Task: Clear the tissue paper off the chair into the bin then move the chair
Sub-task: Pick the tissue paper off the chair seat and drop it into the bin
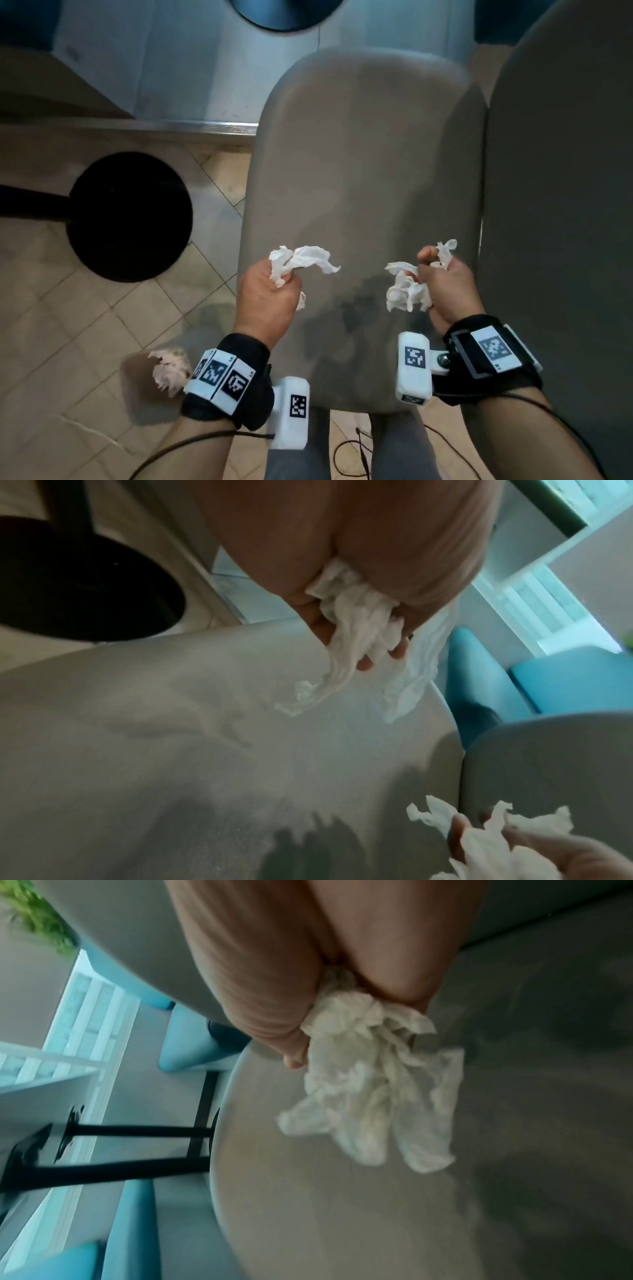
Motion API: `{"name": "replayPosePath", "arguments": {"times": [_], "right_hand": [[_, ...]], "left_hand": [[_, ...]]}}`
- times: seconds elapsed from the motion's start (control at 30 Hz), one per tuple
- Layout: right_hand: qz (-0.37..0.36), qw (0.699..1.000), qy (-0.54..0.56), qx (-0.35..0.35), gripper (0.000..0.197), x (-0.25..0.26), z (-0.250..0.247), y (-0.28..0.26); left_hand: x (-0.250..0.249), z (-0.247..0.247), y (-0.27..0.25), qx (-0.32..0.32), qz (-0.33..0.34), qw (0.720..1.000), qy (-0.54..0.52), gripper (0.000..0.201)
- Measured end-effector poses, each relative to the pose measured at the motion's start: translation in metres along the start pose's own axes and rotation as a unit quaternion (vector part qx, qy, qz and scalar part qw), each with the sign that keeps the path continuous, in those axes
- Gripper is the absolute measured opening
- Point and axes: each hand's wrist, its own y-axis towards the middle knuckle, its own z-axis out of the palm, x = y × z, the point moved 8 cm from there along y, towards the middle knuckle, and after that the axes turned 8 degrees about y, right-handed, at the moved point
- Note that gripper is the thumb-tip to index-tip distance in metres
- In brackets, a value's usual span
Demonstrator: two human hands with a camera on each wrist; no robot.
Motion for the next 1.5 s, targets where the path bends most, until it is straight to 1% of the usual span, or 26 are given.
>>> {"name": "replayPosePath", "arguments": {"times": [0.03, 0.1, 0.2, 0.3, 0.33, 0.37, 0.43, 0.5, 0.57, 0.6, 0.67, 0.73, 0.77, 0.83, 0.87, 0.93, 1.0, 1.03, 1.13, 1.2, 1.27, 1.3, 1.33, 1.37, 1.43, 1.5], "right_hand": [[-0.003, 1.000, -0.019, 0.005, 0.034, 0.000, 0.006, -0.001], [-0.001, 0.999, -0.031, 0.024, 0.038, 0.000, 0.020, -0.005], [0.000, 0.995, -0.062, 0.073, 0.033, 0.002, 0.041, -0.020], [-0.010, 0.982, -0.144, 0.118, 0.021, 0.005, 0.055, -0.036], [-0.016, 0.975, -0.178, 0.131, 0.017, 0.005, 0.059, -0.042], [-0.024, 0.967, -0.211, 0.142, 0.014, 0.005, 0.063, -0.047], [-0.035, 0.953, -0.253, 0.160, 0.015, 0.000, 0.070, -0.058], [-0.023, 0.946, -0.270, 0.178, 0.016, -0.013, 0.076, -0.070], [-0.003, 0.939, -0.281, 0.200, 0.017, -0.029, 0.082, -0.086], [-0.004, 0.935, -0.285, 0.211, 0.019, -0.037, 0.086, -0.094], [-0.017, 0.925, -0.298, 0.236, 0.026, -0.053, 0.098, -0.112], [-0.028, 0.909, -0.325, 0.261, 0.037, -0.071, 0.109, -0.128], [-0.032, 0.896, -0.344, 0.278, 0.038, -0.084, 0.117, -0.138], [-0.032, 0.874, -0.371, 0.311, 0.032, -0.109, 0.131, -0.160], [-0.031, 0.865, -0.380, 0.327, 0.032, -0.123, 0.138, -0.171], [-0.034, 0.848, -0.399, 0.347, 0.036, -0.149, 0.151, -0.195], [-0.037, 0.831, -0.426, 0.355, 0.044, -0.177, 0.160, -0.215], [-0.040, 0.820, -0.447, 0.355, 0.050, -0.191, 0.163, -0.223], [-0.055, 0.766, -0.538, 0.346, 0.070, -0.243, 0.168, -0.247], [-0.068, 0.731, -0.589, 0.336, 0.081, -0.276, 0.169, -0.265], [-0.071, 0.717, -0.614, 0.321, 0.090, -0.308, 0.169, -0.278], [-0.071, 0.714, -0.621, 0.315, 0.091, -0.321, 0.169, -0.280], [-0.072, 0.711, -0.626, 0.312, 0.089, -0.333, 0.168, -0.280], [-0.078, 0.700, -0.636, 0.316, 0.082, -0.348, 0.172, -0.281], [-0.083, 0.680, -0.651, 0.328, 0.058, -0.378, 0.185, -0.282], [-0.090, 0.648, -0.671, 0.350, 0.037, -0.402, 0.203, -0.284]], "left_hand": [[0.000, -0.001, -0.006, -0.006, -0.013, 1.000, -0.018, 0.039], [0.002, -0.007, -0.018, -0.027, -0.037, 0.997, -0.059, 0.050], [0.013, -0.011, -0.039, -0.046, -0.048, 0.992, -0.107, 0.042], [0.018, -0.015, -0.067, -0.069, -0.050, 0.989, -0.123, 0.069], [0.021, -0.017, -0.078, -0.084, -0.057, 0.988, -0.119, 0.073], [0.024, -0.020, -0.089, -0.103, -0.068, 0.986, -0.112, 0.074], [0.037, -0.028, -0.111, -0.140, -0.096, 0.980, -0.101, 0.075], [0.048, -0.036, -0.131, -0.152, -0.108, 0.977, -0.108, 0.079], [0.056, -0.045, -0.150, -0.160, -0.099, 0.975, -0.117, 0.074], [0.062, -0.051, -0.159, -0.171, -0.103, 0.971, -0.129, 0.067], [0.084, -0.062, -0.182, -0.202, -0.141, 0.954, -0.169, 0.046], [0.108, -0.069, -0.204, -0.225, -0.185, 0.934, -0.209, 0.033], [0.123, -0.074, -0.217, -0.241, -0.208, 0.922, -0.220, 0.028], [0.150, -0.086, -0.244, -0.275, -0.246, 0.901, -0.230, 0.018], [0.164, -0.091, -0.257, -0.290, -0.259, 0.889, -0.240, 0.017], [0.192, -0.098, -0.281, -0.302, -0.284, 0.871, -0.263, 0.018], [0.221, -0.103, -0.304, -0.304, -0.301, 0.854, -0.295, 0.022], [0.233, -0.107, -0.313, -0.306, -0.304, 0.851, -0.299, 0.025], [0.278, -0.129, -0.348, -0.335, -0.315, 0.846, -0.270, 0.036], [0.308, -0.143, -0.372, -0.350, -0.332, 0.837, -0.257, 0.042], [0.339, -0.155, -0.391, -0.349, -0.343, 0.830, -0.269, 0.046], [0.350, -0.160, -0.395, -0.342, -0.349, 0.830, -0.270, 0.047], [0.359, -0.165, -0.398, -0.331, -0.356, 0.833, -0.264, 0.046], [0.373, -0.171, -0.401, -0.322, -0.361, 0.836, -0.261, 0.044], [0.399, -0.179, -0.399, -0.302, -0.355, 0.842, -0.272, 0.035], [0.419, -0.184, -0.391, -0.278, -0.347, 0.855, -0.267, 0.028]]}}
